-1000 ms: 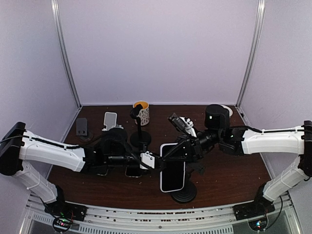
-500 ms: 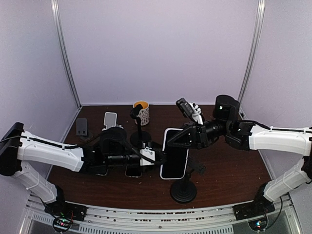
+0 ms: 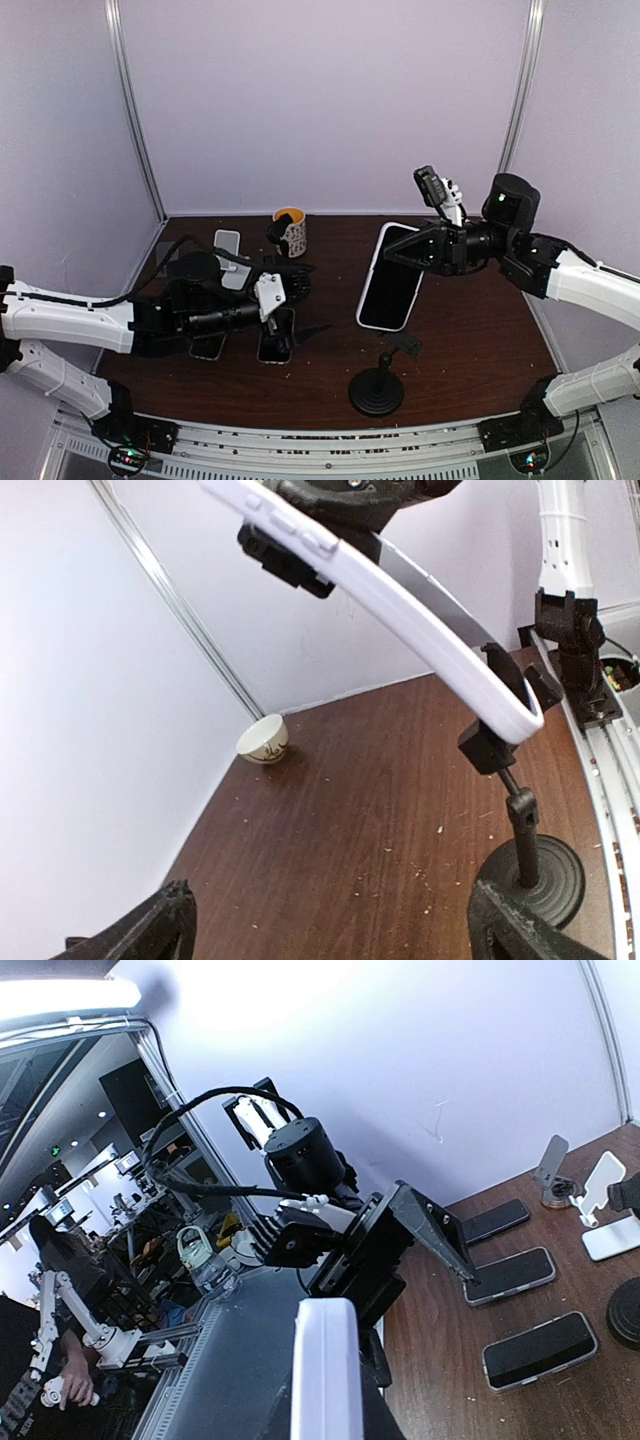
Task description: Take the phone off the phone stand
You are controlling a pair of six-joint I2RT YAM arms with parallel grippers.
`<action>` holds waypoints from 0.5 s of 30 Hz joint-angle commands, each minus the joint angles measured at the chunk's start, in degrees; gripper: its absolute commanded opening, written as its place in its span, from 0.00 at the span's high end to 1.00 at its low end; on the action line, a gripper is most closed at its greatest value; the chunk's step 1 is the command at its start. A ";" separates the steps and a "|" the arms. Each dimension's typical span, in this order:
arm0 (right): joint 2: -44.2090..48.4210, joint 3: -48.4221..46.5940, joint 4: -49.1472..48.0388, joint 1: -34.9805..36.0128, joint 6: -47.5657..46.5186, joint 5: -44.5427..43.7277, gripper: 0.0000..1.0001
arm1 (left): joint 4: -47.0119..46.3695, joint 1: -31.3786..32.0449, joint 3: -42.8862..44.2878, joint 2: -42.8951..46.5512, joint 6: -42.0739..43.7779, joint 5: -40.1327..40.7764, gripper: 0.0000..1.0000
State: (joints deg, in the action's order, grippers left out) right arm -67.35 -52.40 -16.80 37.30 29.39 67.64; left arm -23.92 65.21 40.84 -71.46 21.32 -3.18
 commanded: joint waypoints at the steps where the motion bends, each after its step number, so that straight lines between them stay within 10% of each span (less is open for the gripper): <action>1: 4.83 -2.86 3.75 -3.22 -4.14 -0.65 1.00 | 5.75 0.09 2.46 -2.52 -10.68 -2.26 0.02; 8: 10.89 -2.15 7.03 -8.01 -4.94 -2.81 1.00 | 0.93 1.67 5.04 -9.51 -21.07 -8.48 0.02; 15: 15.84 -0.46 9.89 -13.43 -4.72 -7.22 1.00 | -4.28 10.40 6.89 -17.29 -25.30 7.64 0.02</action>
State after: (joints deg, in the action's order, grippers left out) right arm -54.74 -52.51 -6.57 26.61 24.77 64.34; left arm -22.63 72.44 45.50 -84.82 1.56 -4.10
